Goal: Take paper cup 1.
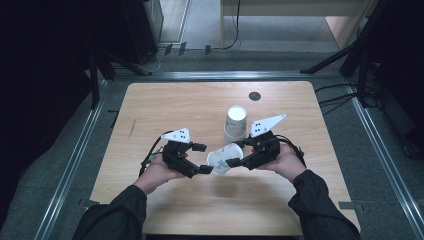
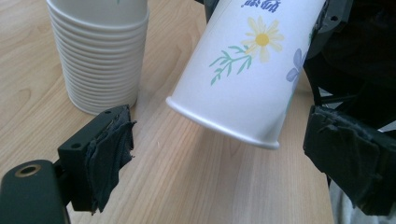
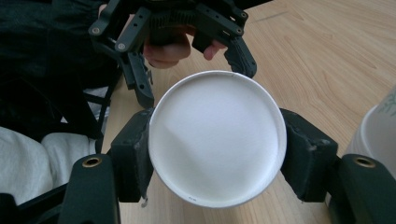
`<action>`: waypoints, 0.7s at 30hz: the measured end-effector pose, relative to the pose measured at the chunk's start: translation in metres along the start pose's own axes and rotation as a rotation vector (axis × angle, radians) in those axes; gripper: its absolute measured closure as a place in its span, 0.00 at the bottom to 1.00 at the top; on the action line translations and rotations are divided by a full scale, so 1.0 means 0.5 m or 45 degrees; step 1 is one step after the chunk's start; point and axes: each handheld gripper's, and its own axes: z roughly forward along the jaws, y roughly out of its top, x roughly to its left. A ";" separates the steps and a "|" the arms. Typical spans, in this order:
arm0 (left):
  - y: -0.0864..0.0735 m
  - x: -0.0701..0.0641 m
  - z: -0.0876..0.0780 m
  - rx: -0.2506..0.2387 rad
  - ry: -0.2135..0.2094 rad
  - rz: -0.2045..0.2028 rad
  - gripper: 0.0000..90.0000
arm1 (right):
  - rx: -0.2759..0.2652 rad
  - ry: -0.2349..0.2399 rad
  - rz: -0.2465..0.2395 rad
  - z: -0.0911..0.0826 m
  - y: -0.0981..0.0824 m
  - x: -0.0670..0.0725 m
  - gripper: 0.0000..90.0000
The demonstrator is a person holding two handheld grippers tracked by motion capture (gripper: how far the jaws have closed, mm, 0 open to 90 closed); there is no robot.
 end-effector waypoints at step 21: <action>-0.002 -0.006 0.022 0.012 -0.063 0.023 0.10 | -0.056 0.065 0.000 0.015 0.013 0.010 0.39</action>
